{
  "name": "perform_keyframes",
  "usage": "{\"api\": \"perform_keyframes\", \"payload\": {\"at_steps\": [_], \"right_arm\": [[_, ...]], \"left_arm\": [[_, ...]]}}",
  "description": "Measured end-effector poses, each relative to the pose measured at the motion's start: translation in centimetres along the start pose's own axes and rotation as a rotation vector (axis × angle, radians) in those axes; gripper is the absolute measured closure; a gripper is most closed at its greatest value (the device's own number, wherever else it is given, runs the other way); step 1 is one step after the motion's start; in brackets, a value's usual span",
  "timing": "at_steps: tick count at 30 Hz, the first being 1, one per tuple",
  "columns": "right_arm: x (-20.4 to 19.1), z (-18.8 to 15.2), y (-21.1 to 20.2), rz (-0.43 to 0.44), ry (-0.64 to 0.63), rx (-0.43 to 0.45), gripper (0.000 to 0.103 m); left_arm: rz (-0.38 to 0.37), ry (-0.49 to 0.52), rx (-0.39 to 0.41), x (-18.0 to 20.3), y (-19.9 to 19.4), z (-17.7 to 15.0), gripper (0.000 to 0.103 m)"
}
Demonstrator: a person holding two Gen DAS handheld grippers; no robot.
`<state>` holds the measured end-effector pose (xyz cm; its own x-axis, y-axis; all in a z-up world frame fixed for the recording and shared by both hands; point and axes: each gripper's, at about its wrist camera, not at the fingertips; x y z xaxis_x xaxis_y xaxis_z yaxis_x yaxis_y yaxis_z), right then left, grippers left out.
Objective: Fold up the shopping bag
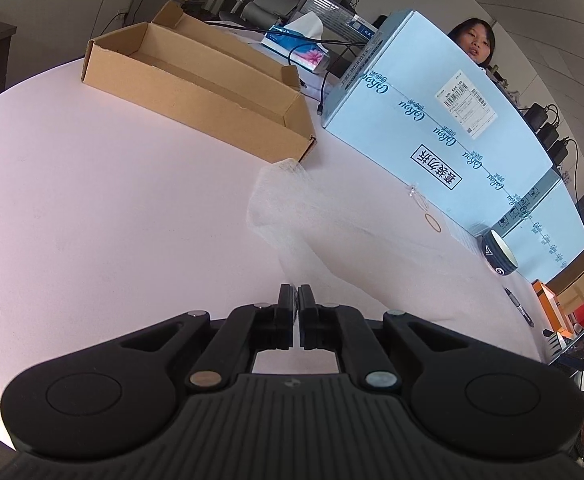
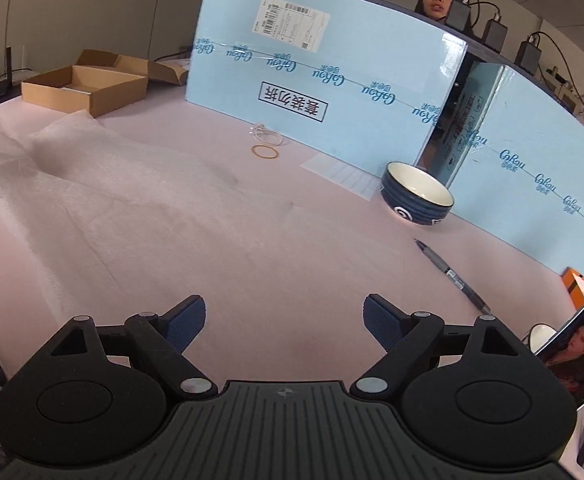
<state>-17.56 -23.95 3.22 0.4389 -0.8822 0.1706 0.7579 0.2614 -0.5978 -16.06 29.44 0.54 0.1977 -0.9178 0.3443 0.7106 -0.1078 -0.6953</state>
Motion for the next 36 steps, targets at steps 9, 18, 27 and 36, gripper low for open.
{"api": "perform_keyframes", "payload": {"at_steps": [9,18,27,36], "right_arm": [[13.1,4.2,10.4,0.031,0.34,-0.077,0.068],[14.0,4.5,13.2,0.037,0.333,-0.114,0.075],[13.6,4.2,13.3,0.028,0.336,-0.087,0.088],[13.3,5.9,11.1,-0.049,0.266,0.002,0.102]], "left_arm": [[0.05,-0.039,-0.018,-0.8,-0.2,-0.6,0.101],[0.081,-0.032,-0.019,-0.4,0.3,0.0,0.1],[0.074,-0.021,-0.038,-0.2,1.2,0.0,0.097],[0.051,0.001,-0.02,0.1,0.6,0.3,0.096]]}}
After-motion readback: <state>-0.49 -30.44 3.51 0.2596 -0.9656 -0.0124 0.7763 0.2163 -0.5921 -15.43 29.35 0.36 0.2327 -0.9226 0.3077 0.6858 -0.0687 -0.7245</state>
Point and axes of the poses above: each gripper's, at about its wrist camera, not at the fingertips, and y roughly the way its jaws point, x to its right, z to its top, and after that the axes turned 15 degrees about z, right-handed
